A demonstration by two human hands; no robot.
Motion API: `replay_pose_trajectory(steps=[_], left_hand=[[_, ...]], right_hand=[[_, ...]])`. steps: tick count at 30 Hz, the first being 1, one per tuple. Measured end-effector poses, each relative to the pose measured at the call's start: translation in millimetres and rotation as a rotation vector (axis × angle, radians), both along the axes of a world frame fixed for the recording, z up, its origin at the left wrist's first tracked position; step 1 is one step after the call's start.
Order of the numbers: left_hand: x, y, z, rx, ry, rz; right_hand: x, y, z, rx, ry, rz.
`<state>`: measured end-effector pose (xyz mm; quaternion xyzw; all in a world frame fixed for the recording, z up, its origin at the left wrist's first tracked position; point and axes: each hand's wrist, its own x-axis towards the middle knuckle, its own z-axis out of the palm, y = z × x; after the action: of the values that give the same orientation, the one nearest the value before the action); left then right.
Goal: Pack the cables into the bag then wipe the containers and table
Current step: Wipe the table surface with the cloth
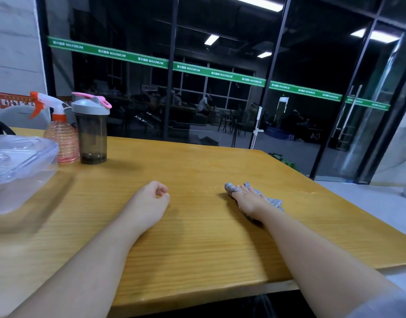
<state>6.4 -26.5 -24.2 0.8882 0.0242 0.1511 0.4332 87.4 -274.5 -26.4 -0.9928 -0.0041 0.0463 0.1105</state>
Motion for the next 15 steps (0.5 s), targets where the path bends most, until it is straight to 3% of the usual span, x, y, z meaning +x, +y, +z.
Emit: replay_pose_trajectory(steps=[15], left_hand=[[10,-2,-5,0.012,0.017,0.101]], right_hand=[[40,62,0,-0.006,0.014,0.062]])
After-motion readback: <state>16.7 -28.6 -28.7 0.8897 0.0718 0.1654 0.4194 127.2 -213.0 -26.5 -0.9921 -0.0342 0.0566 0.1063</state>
